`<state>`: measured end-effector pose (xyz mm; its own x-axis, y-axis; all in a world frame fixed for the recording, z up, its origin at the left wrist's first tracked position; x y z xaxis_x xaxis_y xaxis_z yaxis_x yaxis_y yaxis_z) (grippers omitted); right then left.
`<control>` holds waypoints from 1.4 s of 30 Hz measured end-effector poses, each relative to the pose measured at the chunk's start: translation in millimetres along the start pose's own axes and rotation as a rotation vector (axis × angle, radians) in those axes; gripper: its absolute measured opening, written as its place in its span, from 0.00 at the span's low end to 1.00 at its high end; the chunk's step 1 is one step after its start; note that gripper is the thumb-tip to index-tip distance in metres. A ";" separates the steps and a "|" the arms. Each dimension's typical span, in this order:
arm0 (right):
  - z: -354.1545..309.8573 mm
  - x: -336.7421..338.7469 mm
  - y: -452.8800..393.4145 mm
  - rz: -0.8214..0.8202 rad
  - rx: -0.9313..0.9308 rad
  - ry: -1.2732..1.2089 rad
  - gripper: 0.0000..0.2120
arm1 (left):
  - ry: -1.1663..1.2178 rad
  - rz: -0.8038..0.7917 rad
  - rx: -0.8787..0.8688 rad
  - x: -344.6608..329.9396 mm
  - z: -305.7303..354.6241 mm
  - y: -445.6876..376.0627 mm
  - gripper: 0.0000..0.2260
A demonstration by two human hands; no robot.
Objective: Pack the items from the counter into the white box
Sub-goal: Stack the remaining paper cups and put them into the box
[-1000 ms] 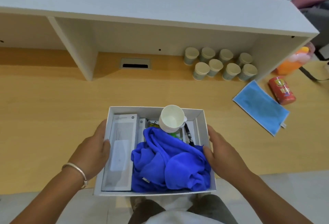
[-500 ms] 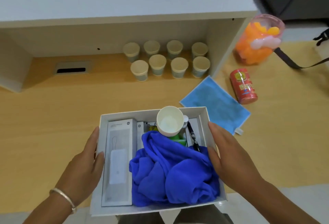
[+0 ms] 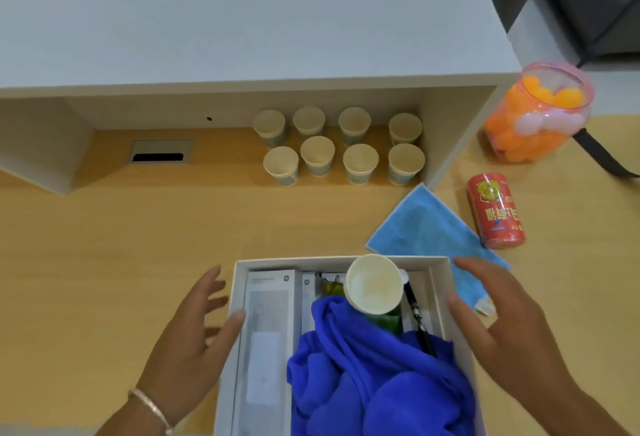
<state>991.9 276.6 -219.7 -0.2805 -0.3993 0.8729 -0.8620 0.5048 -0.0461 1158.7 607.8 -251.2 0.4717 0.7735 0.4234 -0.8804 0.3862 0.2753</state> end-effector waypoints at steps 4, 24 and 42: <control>-15.6 -10.4 -54.6 -0.002 -0.007 0.035 0.19 | 0.048 0.068 -0.120 7.0 19.1 -60.9 0.33; -21.0 -82.8 -129.6 -0.187 -0.019 0.350 0.14 | -0.197 0.073 -0.150 -51.4 26.2 -271.4 0.37; -22.2 -83.2 -129.1 -0.143 0.013 0.376 0.12 | -0.112 0.231 -0.273 -3.7 66.9 -241.6 0.23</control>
<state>1135.9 261.6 -275.6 0.0149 -0.1561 0.9876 -0.8872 0.4535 0.0851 1372.9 478.0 -261.6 0.2483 0.8020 0.5433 -0.9378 0.3395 -0.0726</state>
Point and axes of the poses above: each hand's wrist, its own y-axis away from the middle knuckle, its own x-axis out of the back of the hand, z = x × y, the point moved 5 cm from there along -y, towards the middle knuckle, and after that the axes turned 14 degrees about y, right-handed, at the moved point
